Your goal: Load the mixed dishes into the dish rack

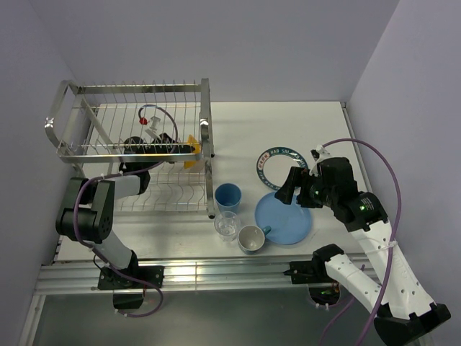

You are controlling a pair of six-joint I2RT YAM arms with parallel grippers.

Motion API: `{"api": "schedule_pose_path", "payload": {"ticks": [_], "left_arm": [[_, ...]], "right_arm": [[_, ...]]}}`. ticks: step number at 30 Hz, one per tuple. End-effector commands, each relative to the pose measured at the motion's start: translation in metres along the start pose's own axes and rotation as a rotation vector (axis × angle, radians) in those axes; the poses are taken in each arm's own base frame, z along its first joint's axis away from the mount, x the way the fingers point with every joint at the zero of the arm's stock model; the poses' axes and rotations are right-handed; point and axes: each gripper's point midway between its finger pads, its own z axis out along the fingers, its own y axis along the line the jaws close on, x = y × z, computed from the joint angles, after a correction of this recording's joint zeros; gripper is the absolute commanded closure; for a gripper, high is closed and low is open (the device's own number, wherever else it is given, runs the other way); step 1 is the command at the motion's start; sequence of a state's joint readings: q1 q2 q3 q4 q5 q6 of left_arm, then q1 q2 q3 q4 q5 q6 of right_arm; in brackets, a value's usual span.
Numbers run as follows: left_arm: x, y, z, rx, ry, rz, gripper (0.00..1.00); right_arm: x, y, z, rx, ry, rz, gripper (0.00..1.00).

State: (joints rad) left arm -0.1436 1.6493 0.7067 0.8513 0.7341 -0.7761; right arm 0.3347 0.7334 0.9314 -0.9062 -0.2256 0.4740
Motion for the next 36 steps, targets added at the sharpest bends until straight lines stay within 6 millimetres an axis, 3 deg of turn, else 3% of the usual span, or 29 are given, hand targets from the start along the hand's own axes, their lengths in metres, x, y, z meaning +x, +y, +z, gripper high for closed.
{"api": "schedule_pose_path", "payload": {"ticks": [1, 18, 29, 36], "left_arm": [[-0.004, -0.013, 0.002, 0.037, -0.006, 0.026, 1.0], [-0.015, -0.049, -0.017, 0.127, -0.117, -0.104, 1.0], [-0.007, -0.049, -0.022, 0.169, -0.141, -0.177, 1.0], [0.011, -0.032, -0.021, 0.146, -0.115, -0.202, 1.0]], "right_arm": [[-0.012, 0.004, -0.006, -0.006, -0.047, -0.01, 0.11], [-0.016, 0.009, -0.008, -0.017, -0.048, -0.005, 0.11], [-0.018, 0.01, -0.012, -0.016, -0.055, -0.002, 0.11], [-0.013, 0.007, -0.009, -0.01, -0.047, 0.01, 0.11]]}}
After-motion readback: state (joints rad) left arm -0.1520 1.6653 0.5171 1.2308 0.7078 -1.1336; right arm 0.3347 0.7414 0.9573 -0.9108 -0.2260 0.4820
